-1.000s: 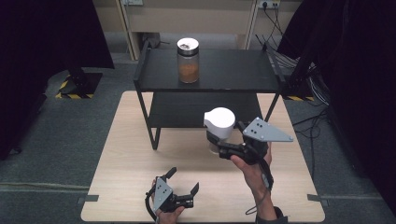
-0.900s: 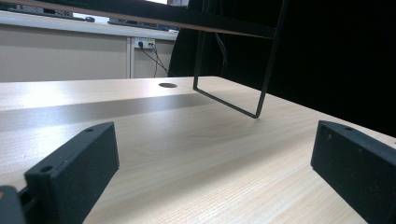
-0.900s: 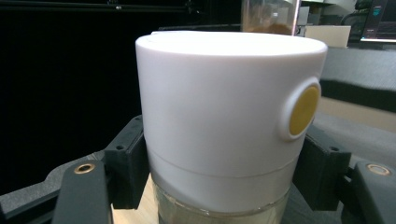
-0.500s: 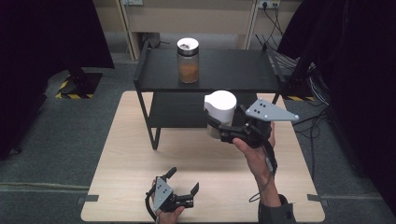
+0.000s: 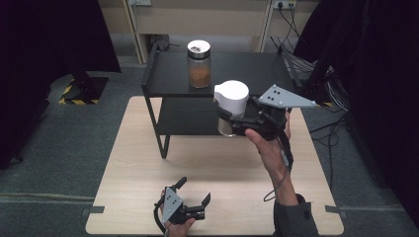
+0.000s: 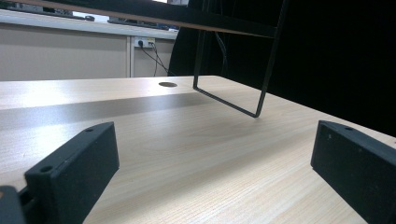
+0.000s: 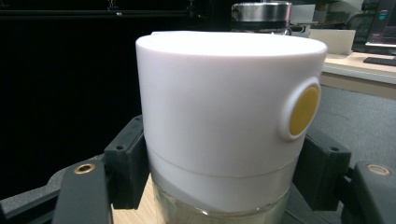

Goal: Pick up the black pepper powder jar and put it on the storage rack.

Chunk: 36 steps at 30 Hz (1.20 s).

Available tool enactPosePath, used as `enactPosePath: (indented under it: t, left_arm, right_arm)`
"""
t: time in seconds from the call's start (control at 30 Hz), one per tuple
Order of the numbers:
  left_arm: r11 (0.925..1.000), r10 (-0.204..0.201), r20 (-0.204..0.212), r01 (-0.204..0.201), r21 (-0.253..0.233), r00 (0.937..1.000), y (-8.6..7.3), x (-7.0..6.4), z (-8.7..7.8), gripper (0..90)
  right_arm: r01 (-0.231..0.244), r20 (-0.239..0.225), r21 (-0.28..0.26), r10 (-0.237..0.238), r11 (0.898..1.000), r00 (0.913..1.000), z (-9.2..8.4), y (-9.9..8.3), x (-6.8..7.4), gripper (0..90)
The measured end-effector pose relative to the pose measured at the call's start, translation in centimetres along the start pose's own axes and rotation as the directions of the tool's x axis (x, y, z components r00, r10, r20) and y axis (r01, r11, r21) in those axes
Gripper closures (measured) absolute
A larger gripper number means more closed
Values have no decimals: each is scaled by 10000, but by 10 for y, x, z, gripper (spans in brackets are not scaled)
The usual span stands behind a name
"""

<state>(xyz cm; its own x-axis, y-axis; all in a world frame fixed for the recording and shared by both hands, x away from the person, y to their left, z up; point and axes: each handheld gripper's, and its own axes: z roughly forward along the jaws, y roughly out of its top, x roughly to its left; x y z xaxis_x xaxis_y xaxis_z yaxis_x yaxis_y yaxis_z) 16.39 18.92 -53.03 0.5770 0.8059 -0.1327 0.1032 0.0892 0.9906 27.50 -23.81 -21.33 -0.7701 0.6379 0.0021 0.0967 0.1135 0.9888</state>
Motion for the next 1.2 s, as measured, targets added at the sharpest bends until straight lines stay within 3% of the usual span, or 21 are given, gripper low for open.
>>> enactPosePath:
  t: [0.8, 1.2]
  left_arm:
    - [10000, 18, -4, -18, 6, 10000, 0, -1, 0, 1]
    - [10000, 27, -1, -27, 9, 10000, 0, -1, 0, 1]
  right_arm:
    - [-485, 536, 56, 482, 9988, 9974, 26, 39, -25, 308]
    - [-509, 1116, 19, 504, 9987, 9925, 39, 49, -31, 308]
